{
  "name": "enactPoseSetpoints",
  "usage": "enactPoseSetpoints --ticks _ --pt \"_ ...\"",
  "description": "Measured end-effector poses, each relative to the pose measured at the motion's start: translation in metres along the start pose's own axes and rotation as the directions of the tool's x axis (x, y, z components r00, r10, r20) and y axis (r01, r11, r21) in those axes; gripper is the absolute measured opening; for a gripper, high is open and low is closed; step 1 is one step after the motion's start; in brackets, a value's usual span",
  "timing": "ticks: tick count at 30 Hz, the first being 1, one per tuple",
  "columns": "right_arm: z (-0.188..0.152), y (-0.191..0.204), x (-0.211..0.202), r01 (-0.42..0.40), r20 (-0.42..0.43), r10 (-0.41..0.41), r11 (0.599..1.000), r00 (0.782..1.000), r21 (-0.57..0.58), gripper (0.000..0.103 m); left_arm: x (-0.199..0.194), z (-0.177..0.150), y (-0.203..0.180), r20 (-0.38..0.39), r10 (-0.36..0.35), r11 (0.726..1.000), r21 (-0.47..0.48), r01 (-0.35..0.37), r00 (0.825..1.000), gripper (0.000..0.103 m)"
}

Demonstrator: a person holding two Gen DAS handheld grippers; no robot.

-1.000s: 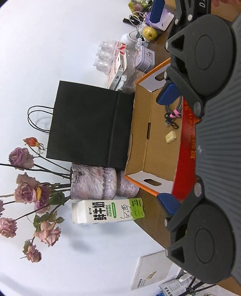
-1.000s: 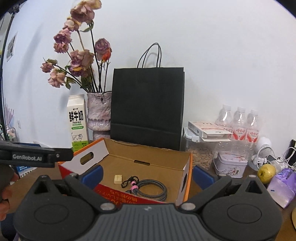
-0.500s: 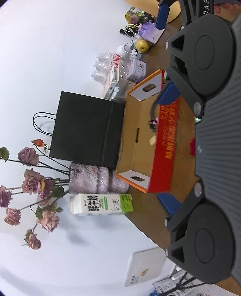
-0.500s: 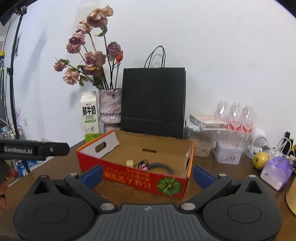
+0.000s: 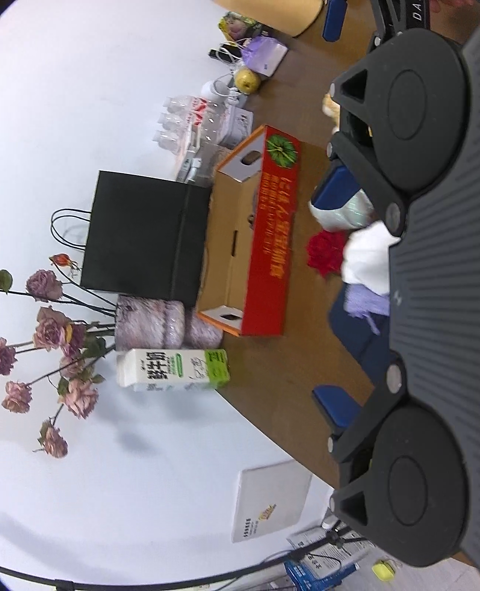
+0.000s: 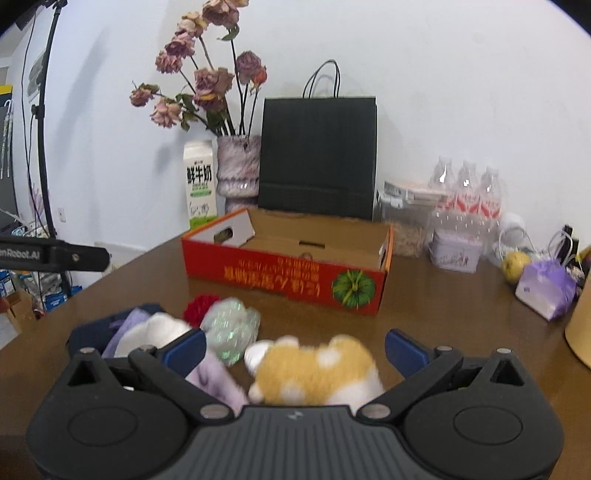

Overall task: Organize objects
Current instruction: 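Withdraw both grippers from the box back over the table, then grasp the yellow-and-white plush sheep with the right gripper while the left approaches the navy pouch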

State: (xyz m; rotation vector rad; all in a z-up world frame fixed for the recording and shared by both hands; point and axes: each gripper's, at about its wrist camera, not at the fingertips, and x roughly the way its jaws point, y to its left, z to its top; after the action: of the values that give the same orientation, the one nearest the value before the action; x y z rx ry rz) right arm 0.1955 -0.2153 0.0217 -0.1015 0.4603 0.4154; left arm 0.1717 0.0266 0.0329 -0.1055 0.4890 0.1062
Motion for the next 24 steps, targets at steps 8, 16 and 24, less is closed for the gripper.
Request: enactPoseSetpoints --ticks 8,16,24 --pt "-0.032 0.003 -0.012 0.01 -0.054 -0.009 1.0 0.999 0.012 0.103 -0.013 -0.03 0.015 -0.049 0.033 0.999 0.003 -0.033 0.998 0.103" --pt "-0.058 0.003 -0.016 0.022 -0.113 -0.02 1.0 0.993 0.011 0.103 -0.017 -0.053 0.025 -0.094 0.04 0.999 0.018 -0.039 0.995 0.103" --pt "-0.074 -0.001 -0.019 0.042 -0.144 -0.039 0.999 0.989 0.017 0.103 -0.019 -0.078 0.036 -0.136 0.054 0.998 0.022 -0.051 0.989 0.103"
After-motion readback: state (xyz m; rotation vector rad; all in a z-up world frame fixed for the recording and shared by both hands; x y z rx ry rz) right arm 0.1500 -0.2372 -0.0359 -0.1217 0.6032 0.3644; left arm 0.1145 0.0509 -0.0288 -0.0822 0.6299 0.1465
